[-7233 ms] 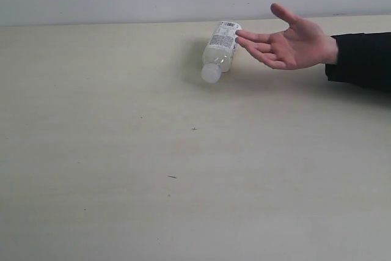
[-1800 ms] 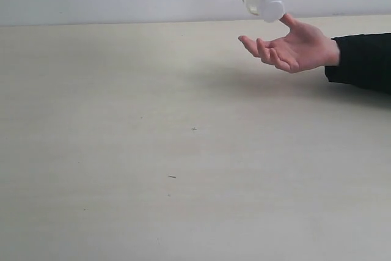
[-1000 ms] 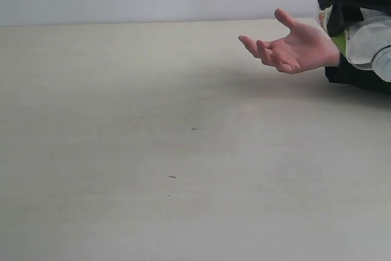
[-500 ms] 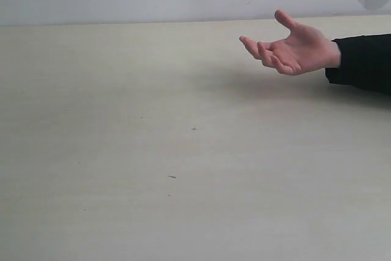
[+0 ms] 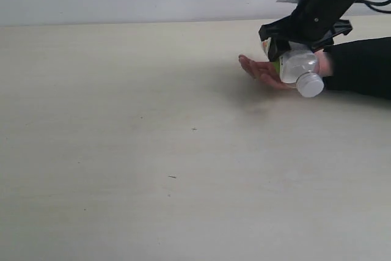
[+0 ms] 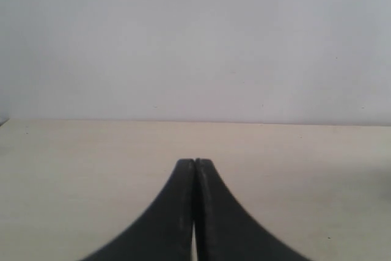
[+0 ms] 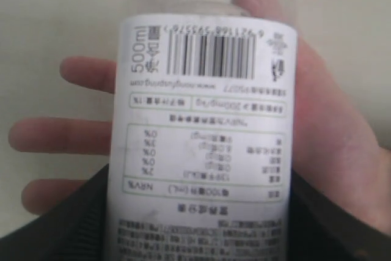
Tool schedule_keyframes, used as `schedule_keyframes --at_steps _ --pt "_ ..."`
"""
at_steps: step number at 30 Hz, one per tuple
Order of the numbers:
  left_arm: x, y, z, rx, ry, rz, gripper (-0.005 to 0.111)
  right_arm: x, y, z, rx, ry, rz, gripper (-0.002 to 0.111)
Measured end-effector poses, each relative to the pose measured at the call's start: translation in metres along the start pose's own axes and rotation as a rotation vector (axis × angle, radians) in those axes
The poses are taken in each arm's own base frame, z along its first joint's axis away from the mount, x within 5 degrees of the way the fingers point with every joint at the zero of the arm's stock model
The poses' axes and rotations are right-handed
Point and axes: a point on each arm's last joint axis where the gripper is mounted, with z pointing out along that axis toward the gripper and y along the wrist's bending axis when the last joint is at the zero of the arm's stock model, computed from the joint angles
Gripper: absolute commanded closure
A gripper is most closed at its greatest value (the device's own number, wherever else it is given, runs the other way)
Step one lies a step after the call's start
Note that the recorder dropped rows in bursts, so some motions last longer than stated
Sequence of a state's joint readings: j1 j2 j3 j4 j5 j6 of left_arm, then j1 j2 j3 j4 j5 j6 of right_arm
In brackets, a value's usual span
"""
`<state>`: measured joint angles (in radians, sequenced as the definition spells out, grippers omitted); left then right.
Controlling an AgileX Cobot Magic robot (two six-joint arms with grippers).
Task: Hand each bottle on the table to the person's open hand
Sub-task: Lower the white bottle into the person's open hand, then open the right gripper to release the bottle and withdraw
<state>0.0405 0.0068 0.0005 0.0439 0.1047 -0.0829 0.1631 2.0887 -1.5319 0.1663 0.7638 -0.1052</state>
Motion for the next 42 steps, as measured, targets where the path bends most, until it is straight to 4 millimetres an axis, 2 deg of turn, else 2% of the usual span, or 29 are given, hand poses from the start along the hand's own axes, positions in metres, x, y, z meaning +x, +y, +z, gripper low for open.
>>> schedule_keyframes --at_steps 4,17,21,29,32,36,42 --pt "0.0000 0.0000 0.0000 0.000 0.000 0.000 0.107 0.0001 -0.0004 0.0046 -0.001 0.000 0.004 0.108" --pt "0.0000 0.0000 0.0000 0.000 0.000 0.000 0.107 -0.0002 0.0005 -0.0015 -0.003 -0.001 0.001 0.106" --pt "0.0000 0.0000 0.0000 0.000 0.000 0.000 0.107 0.0005 0.0005 -0.0015 -0.004 0.006 0.001 0.089" --pt "0.0000 0.0000 0.0000 0.000 0.000 0.000 0.107 0.0016 0.0006 -0.0015 -0.005 0.018 0.001 0.034" --pt "0.0000 0.0000 0.0000 0.000 0.000 0.000 0.107 0.0036 0.0009 -0.0016 -0.008 0.040 0.000 0.018" --pt "0.0000 0.0000 0.0000 0.000 0.000 0.000 0.107 0.0038 0.0020 -0.0016 -0.020 0.043 0.010 0.008" --pt "0.0000 0.0000 0.0000 0.000 0.000 0.000 0.107 0.0040 0.0031 -0.0015 -0.023 0.045 0.008 0.008"
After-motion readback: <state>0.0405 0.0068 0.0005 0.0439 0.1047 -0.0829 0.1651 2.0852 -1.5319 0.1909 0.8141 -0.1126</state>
